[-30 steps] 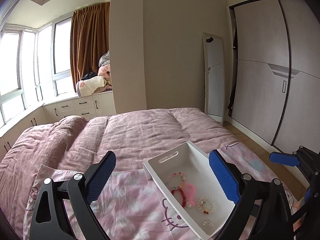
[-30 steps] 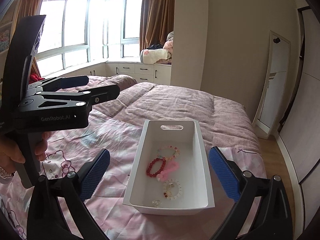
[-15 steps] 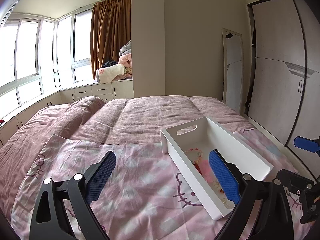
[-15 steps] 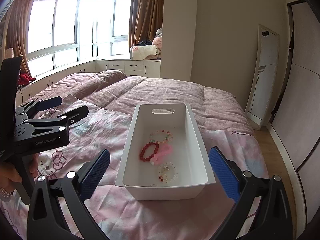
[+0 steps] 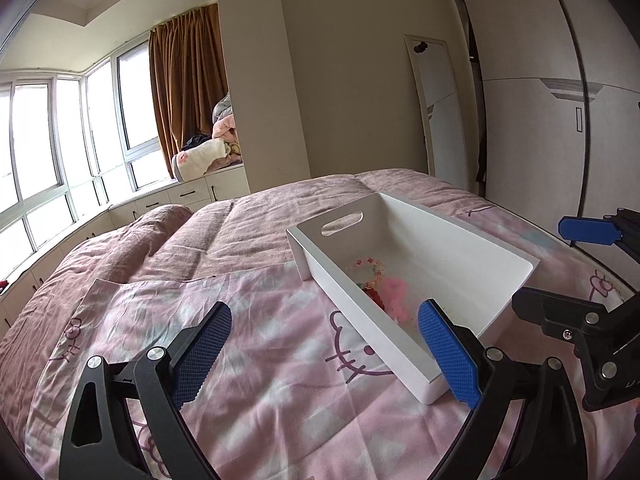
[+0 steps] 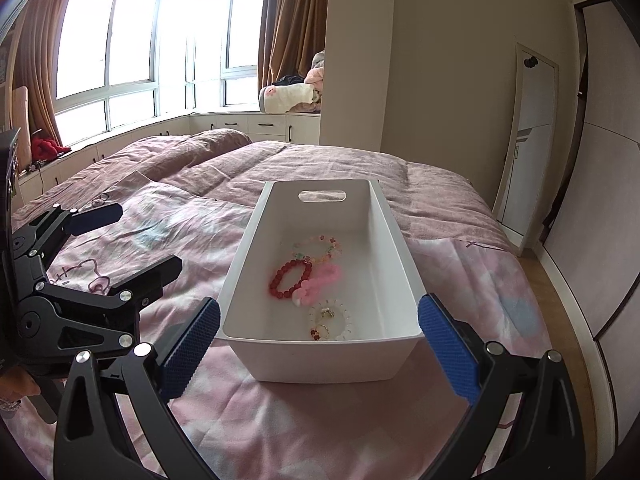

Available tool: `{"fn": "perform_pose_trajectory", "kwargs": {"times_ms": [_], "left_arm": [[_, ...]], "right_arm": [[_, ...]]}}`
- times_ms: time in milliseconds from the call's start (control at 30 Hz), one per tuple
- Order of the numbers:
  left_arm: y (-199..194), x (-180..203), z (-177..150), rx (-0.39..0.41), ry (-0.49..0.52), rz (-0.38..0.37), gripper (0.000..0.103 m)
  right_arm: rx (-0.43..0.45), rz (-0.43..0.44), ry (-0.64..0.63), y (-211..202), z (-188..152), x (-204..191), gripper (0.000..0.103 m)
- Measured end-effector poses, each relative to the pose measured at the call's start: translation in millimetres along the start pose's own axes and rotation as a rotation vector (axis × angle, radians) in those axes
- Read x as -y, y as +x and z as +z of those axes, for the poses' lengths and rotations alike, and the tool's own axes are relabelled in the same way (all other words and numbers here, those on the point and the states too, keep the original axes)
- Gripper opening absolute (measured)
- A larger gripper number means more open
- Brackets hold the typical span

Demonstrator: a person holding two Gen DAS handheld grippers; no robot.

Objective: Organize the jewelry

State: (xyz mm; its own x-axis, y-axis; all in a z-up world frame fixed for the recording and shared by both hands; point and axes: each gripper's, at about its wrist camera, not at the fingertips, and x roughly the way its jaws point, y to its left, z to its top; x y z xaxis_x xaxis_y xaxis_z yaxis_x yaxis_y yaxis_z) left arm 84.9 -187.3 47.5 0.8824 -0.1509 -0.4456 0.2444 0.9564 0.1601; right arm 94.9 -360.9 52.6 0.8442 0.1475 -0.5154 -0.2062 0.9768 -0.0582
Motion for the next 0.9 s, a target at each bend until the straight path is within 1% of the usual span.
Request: {"fn": "perform_pose_trajectory", "kwargs": {"times_ms": [367,900], "left_arm": [[6.8,-6.3,-2.1,-0.035,-0.033,-0.006,0.095],[6.8,-9.5,-1.9,-0.035,-0.044,-0.023,0.096]], "right_arm": [[-0.001,-0.004,-0.006,0.0,-1.2,-0.3,0.098],[0.0,-0.004,-0.013,-0.1,-2.7,-2.7,0.098]]}}
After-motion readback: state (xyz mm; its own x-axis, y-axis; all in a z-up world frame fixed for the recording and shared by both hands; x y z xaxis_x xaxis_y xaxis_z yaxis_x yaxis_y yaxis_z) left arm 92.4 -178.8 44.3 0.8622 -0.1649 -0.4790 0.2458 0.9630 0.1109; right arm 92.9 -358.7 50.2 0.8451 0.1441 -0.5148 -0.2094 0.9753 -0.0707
